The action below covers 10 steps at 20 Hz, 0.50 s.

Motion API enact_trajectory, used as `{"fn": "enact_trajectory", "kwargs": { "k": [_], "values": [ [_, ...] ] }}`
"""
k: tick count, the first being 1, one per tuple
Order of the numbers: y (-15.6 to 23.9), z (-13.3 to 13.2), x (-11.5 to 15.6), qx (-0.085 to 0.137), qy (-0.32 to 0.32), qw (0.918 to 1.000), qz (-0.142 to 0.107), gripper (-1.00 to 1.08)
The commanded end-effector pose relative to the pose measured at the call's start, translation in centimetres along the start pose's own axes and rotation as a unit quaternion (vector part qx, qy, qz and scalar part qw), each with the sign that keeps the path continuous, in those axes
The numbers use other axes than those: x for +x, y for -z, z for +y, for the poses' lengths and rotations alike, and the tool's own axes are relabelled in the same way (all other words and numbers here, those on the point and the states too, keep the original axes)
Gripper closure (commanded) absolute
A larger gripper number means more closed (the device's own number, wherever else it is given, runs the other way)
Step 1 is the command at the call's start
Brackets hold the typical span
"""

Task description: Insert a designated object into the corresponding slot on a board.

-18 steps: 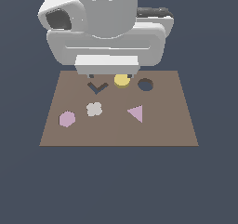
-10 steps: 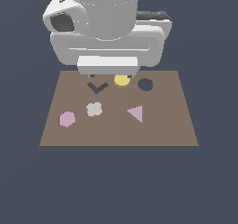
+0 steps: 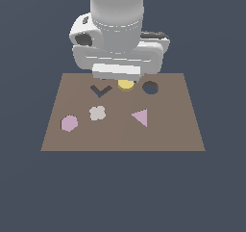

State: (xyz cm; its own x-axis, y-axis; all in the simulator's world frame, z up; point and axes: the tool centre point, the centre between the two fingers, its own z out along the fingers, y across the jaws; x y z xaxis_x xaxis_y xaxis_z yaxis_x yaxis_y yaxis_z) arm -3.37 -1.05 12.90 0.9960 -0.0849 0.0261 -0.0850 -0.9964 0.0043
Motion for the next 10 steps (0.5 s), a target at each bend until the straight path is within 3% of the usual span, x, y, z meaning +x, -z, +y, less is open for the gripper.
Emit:
{"fn": "enact_trajectory", "kwargs": {
  "k": [1, 10],
  "values": [
    [-1.8, -0.3, -1.5, 0.000, -0.014, 0.9999, -0.003, -0.92],
    [-6.6, -1.4, -5.3, 0.001, -0.052, 0.9986, -0.011, -0.92]
  ]
}}
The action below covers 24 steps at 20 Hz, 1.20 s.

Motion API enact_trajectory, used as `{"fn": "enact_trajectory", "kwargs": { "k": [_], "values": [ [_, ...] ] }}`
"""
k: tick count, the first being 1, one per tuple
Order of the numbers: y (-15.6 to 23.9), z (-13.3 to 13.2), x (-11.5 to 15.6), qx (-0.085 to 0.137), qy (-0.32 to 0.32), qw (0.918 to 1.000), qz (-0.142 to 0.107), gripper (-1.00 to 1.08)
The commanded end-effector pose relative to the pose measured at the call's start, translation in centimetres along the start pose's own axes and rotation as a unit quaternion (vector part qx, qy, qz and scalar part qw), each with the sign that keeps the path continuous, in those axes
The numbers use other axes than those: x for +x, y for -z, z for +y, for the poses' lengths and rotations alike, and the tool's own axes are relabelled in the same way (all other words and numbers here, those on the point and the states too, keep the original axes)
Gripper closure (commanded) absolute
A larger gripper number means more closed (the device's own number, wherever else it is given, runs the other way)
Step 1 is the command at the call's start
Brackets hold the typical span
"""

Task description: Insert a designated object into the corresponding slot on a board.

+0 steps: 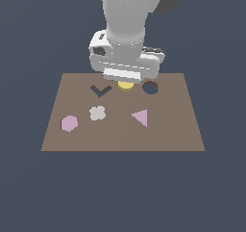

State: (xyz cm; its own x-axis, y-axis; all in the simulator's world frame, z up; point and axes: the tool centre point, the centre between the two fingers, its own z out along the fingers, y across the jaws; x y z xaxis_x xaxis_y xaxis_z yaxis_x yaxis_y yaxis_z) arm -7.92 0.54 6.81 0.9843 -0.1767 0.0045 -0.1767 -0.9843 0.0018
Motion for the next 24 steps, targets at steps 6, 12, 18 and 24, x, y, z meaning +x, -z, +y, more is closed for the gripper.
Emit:
{"fn": "enact_trajectory", "kwargs": {
  "k": [6, 12, 18, 24],
  "values": [
    [-1.8, -0.4, -1.2, 0.001, -0.014, 0.9999, -0.002, -0.92],
    [-2.2, -0.4, -1.2, 0.001, -0.013, 0.9999, -0.003, -0.92],
    [-3.7, -0.4, -1.3, 0.001, -0.014, 0.9999, -0.002, -0.92],
    [-3.8, -0.4, -1.3, 0.001, -0.014, 0.9999, -0.002, 1.08]
  ]
}}
